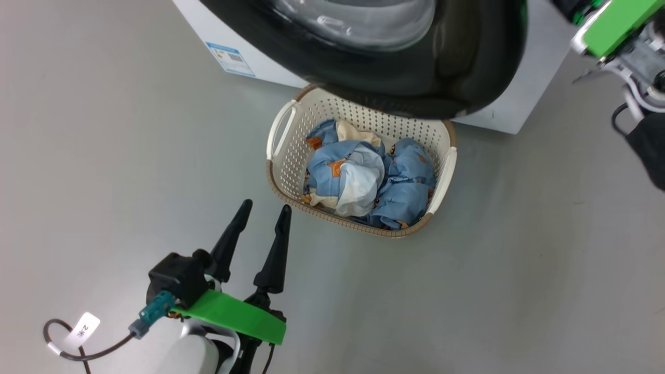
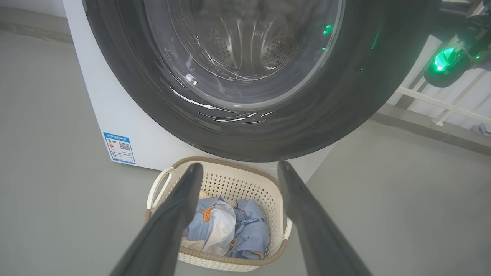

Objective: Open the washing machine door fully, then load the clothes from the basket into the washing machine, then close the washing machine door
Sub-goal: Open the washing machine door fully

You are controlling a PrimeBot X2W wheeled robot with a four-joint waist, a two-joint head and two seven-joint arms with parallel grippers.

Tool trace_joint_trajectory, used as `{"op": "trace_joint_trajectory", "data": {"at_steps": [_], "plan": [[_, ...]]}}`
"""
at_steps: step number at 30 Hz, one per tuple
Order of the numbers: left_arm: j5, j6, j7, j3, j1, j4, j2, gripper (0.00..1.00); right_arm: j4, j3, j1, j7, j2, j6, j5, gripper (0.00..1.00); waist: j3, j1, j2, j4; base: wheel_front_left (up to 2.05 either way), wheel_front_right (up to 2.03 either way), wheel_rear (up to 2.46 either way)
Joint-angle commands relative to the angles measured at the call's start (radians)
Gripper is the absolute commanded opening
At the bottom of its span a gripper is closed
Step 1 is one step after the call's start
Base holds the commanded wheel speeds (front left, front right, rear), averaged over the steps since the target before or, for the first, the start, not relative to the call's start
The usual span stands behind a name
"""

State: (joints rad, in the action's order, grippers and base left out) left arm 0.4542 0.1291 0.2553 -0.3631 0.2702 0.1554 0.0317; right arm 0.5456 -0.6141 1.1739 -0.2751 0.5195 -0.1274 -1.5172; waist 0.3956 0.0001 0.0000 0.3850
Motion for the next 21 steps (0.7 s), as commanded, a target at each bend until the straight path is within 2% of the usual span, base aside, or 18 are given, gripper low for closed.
{"op": "trace_joint_trajectory", "data": {"at_steps": [1,21], "plan": [[-0.008,0.002,0.006,0.037,-0.002,-0.018,0.019,1.00,-0.043,-0.022,-0.044,-0.014,-0.031,-0.003,-0.021,0.00,-0.015,-0.0001,0.0000,-0.007,0.00,0.00,0.00],[-0.060,0.002,0.006,0.074,-0.071,-0.011,0.019,1.00,-0.245,-0.135,-0.243,-0.047,-0.062,-0.003,-0.049,0.00,-0.135,-0.0001,0.0000,-0.032,0.00,0.00,0.00]]}}
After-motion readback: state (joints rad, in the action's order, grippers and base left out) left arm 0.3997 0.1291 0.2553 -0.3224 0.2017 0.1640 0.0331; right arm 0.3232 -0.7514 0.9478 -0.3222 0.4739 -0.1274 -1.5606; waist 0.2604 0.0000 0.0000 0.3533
